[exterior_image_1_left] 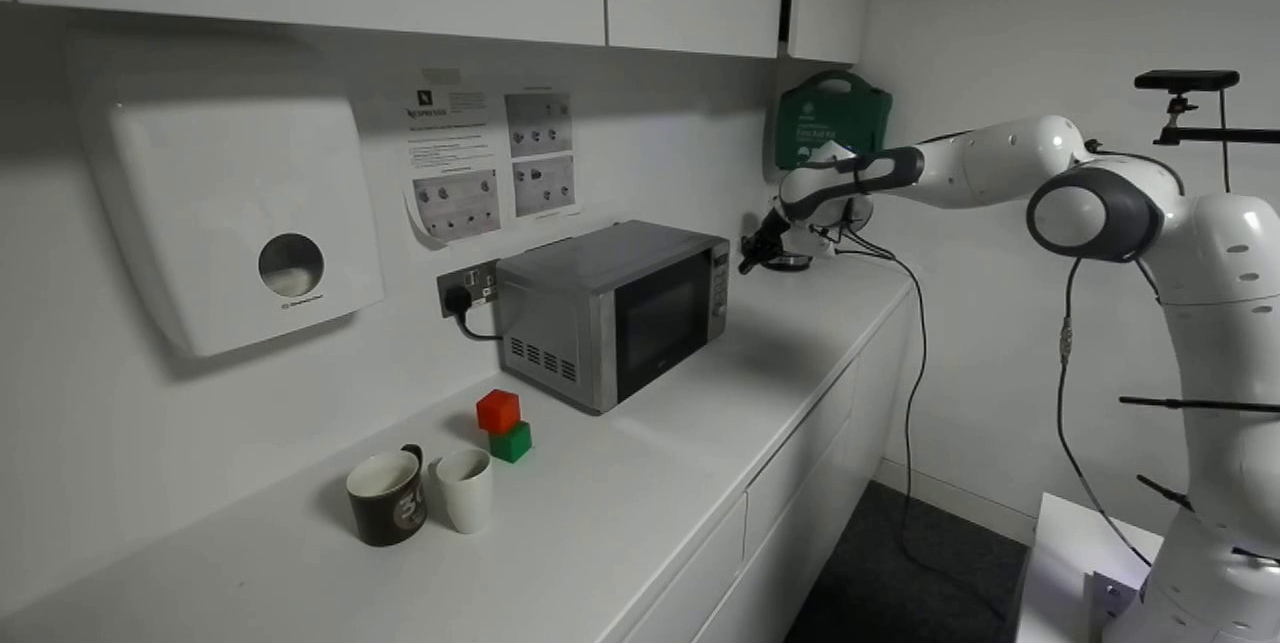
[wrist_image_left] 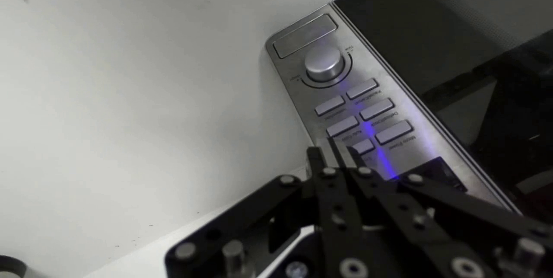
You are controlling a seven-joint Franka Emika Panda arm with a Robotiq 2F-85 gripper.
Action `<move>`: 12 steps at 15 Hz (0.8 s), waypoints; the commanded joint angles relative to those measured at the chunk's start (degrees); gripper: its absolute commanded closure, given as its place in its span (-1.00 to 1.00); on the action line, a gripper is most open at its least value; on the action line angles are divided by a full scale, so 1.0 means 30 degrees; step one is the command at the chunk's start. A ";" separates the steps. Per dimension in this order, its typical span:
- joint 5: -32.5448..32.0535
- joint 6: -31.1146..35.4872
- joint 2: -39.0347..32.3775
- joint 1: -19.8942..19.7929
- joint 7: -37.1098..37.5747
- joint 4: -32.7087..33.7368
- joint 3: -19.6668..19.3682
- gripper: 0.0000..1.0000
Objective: Press a button on the microwave
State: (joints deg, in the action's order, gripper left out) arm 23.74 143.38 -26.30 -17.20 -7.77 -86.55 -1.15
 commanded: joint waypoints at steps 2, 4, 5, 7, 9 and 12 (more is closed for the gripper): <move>0.1234 -0.0164 0.3577 -0.1050 -0.1888 -0.4094 0.0067 1.00; 0.1549 -0.0710 0.4327 -0.1159 -0.2429 -0.4894 -0.0134 1.00; 0.1665 -0.1260 0.4749 -0.1176 -0.2657 -0.5268 -0.0289 1.00; 0.1794 -0.2032 0.5403 -0.1099 -0.3113 -0.5889 -0.0598 1.00; 0.1818 -0.2614 0.6110 -0.0997 -0.3719 -0.6608 -0.0920 1.00; 0.1763 -0.3033 0.7281 -0.0850 -0.4651 -0.7844 -0.1442 1.00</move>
State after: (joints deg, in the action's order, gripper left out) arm 27.59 136.04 -10.28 -20.27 -17.59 -104.25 -3.72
